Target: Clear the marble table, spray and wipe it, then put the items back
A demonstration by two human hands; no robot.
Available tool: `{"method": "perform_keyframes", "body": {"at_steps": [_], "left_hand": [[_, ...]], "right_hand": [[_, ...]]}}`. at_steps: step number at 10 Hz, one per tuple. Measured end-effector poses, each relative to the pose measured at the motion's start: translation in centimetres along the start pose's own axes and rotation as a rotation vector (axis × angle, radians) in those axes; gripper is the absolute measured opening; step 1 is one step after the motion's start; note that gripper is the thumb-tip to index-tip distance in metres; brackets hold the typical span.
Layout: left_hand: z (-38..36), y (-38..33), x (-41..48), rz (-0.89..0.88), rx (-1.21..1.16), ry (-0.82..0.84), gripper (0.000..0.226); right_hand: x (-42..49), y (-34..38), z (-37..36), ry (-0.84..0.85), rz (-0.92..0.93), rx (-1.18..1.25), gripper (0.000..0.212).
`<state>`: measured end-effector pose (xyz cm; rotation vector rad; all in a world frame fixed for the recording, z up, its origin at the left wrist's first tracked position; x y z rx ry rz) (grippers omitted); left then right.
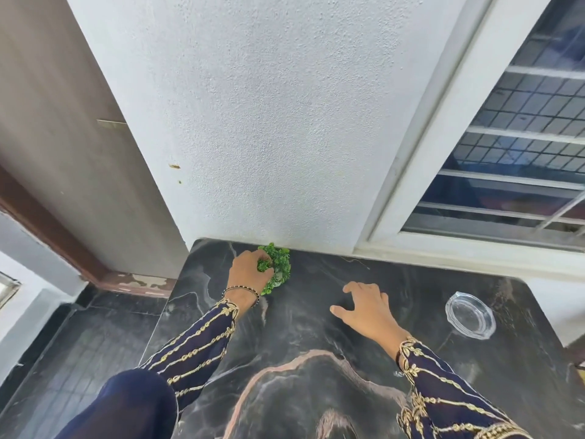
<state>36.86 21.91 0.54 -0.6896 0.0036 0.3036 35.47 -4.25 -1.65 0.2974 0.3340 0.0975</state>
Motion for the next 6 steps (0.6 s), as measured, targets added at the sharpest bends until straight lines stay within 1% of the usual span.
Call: {"method": "perform_keyframes", "body": {"at_steps": [1,3,4,5,6], "left_hand": [[-0.3,-0.3,-0.2,-0.049,0.003,0.045,0.026],[-0.1,-0.7,-1.6,-0.092,0.009,0.059,0.03],[0.8,-1.2,-3.0,-0.094,0.087,0.025,0.034],[2.1,-2.4,-5.3,-0.113,0.149,-0.065,0.038],[2.5,-3.9,-7.4,-0.212,0.19,-0.108,0.039]], "right_hand": [[-0.8,0.2,0.2,-0.007,-0.019,-0.012,0.056],[-3.2,0.1,0.7,-0.037,-0.044,-0.004,0.054],[-4.8,-0.2,1.2,-0.051,-0.032,0.007,0.053],[-7.1,-0.8,2.0,-0.074,-0.022,0.013,0.052],[-8.9,-1.7,2.9,-0.099,0.004,0.003,0.054]]}}
Point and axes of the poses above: each hand's wrist, its own x-axis towards the middle knuckle, its own z-axis out of the back of the hand, y = z × x, the point moved 4 cm from there along x, towards the middle knuckle, and after that the axes turned 1 degree about -y, right-handed, at the moved point
